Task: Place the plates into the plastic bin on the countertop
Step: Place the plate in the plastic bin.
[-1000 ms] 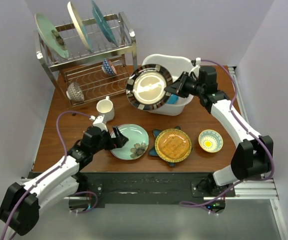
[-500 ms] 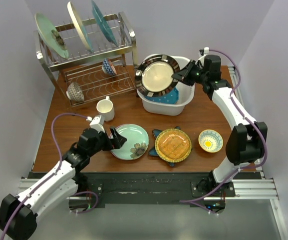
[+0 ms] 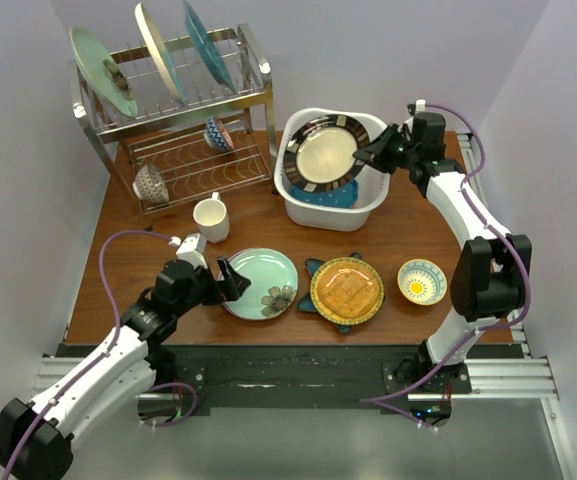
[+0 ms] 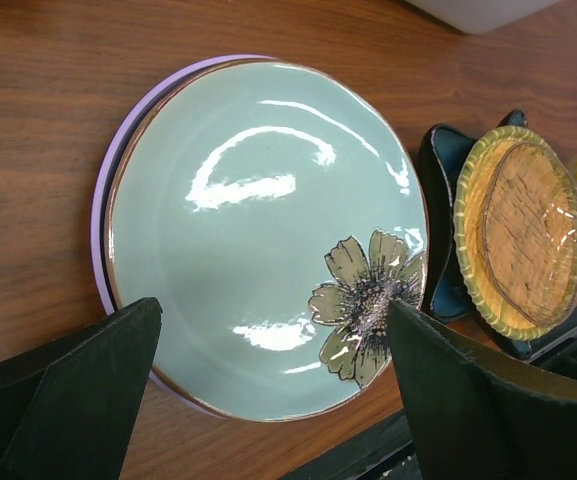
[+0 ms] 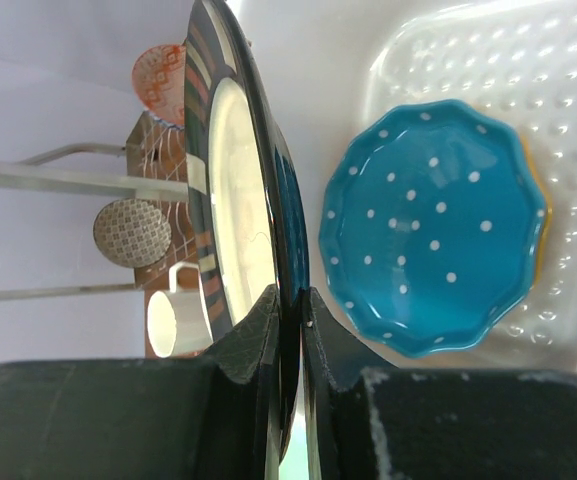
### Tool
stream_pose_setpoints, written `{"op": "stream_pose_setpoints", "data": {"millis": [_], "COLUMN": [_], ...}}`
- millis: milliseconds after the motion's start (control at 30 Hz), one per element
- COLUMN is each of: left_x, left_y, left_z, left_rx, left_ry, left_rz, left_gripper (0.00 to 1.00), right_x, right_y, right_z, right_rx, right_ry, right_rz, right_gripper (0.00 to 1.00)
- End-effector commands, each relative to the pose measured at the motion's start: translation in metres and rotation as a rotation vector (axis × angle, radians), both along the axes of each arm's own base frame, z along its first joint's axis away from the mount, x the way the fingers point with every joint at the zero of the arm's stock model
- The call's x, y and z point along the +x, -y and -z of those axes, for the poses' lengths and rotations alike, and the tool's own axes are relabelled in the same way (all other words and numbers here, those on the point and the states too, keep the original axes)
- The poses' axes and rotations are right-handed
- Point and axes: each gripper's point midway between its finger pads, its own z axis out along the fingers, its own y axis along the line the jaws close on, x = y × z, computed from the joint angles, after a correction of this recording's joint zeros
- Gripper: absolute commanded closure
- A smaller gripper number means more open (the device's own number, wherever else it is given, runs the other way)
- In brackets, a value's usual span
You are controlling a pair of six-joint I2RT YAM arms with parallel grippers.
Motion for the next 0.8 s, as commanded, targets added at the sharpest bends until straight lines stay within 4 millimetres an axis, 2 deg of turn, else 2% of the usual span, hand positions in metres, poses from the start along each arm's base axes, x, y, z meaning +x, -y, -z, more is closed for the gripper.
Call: {"op": "stream_pose_setpoints", "data": {"millis": [0, 200, 500, 767], "left_x": [0.004, 0.010, 0.019, 0.017], "left_y": [0.002, 0.006, 0.015, 0.015], "left_z": [-0.008, -0.014, -0.020, -0.019], "left_rx": [0.004, 0.002, 0.021, 0.022], "left_ry": [0.019, 0.035, 0.034, 0.035], "left_rz": [0.001, 0.011, 0.052, 0.056], "left_gripper": [0.00, 0.00, 0.00, 0.00], "right_x": [0.017, 0.024, 0.032, 0.039], "right_y": [0.003, 0.008, 0.009, 0.009], "right_z": [-0.071, -0.053, -0.005, 0.013], "right_rx": [0.055, 0.036, 0.016, 0.001], "right_ry": [0.226, 0.198, 0.106, 0.079], "right_rz": [0.003, 0.017, 0.026, 0.024], "right_gripper": [1.00, 1.00, 1.00, 1.00]}}
